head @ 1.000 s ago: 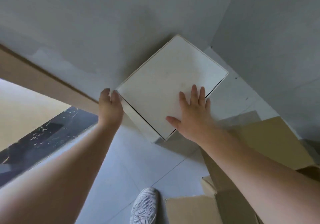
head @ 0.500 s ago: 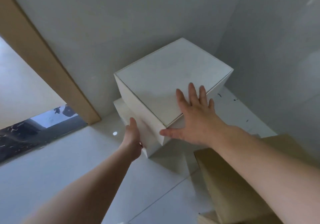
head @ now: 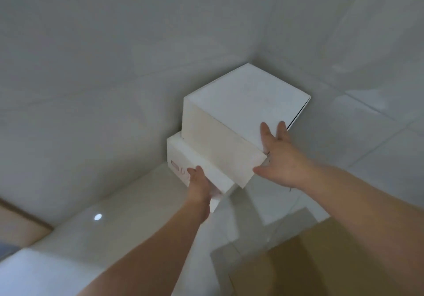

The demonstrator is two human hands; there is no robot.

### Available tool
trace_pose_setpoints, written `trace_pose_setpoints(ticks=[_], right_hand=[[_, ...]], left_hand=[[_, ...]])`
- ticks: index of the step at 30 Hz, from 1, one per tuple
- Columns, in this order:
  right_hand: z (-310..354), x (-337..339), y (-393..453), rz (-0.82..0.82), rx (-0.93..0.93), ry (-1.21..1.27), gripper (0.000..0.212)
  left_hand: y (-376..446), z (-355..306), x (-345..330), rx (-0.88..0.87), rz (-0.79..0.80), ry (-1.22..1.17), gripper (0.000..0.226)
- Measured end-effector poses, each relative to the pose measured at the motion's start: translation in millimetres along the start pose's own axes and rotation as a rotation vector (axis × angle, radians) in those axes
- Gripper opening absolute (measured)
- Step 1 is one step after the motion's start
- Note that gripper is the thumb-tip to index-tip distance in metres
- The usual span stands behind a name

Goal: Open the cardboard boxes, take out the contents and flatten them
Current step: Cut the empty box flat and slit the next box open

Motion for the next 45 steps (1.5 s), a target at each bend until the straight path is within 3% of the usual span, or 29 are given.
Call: trace_pose_setpoints(ticks=[2,5,8,10,12,15,20,25,30,39,45], right_hand=[[-3.4,6.9,12.8,-0.019,0.014,-0.054,0.105],[10.0,9.3,28.8,-0.039,0.034,-0.131,0.107],[19.8,8.9,39.0,-0.054,0.002,-0.145,0.115],[20.5,9.5,41.2,-0.057,-0.005,-0.144,0.12],[19.1,9.9,41.0,-0.067,-0.003,-0.137,0.12],[18.9,8.9,39.5,-0.091,0.005,-0.143,0.114],[19.1,10.3,33.6,-0.117,0.022,-0.104,0.093],[19.6,11.4,31.1,-0.126,0.039,-0.127,0.088],[20.9,9.7,32.2,-0.134,0.01,-0.175,0.087],[21.8,10.8,23.0,-0.081,0.012,-0.253,0.088],[1.0,45.6,-46.7,-0.153,0.074,-0.261,0.08]], left_hand=[[14.2,-4.2,-16.8,-0.018,0.074,-0.018,0.057],[30.1,-8.4,-29.2,-0.129,0.189,0.154,0.058],[27.0,-10.7,-29.2,-0.298,0.264,0.656,0.093],[23.3,-8.0,-32.4,-0.272,0.316,0.743,0.126],[24.8,-7.6,-38.7,-0.255,0.263,0.732,0.139],[25.1,-8.8,-42.0,-0.302,0.129,0.749,0.133],[31.4,-12.2,-39.7,-0.336,0.144,0.83,0.132],[39.1,-9.0,-42.5,-0.359,0.076,0.89,0.126],[21.0,-16.2,-42.3,-0.529,0.043,0.867,0.117],[20.4,-14.1,-49.7,-0.451,-0.037,0.77,0.122],[15.7,-22.3,-45.3,-0.39,-0.16,1.064,0.125]])
Point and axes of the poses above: each hand's wrist, its own y-axis towards the middle knuckle, its own x-axis out of the back of the hand, z = x × y, the point moved 6 cm from there along y, towards the middle knuckle, and after that the axes turned 9 degrees about y, right-handed, at the moved point
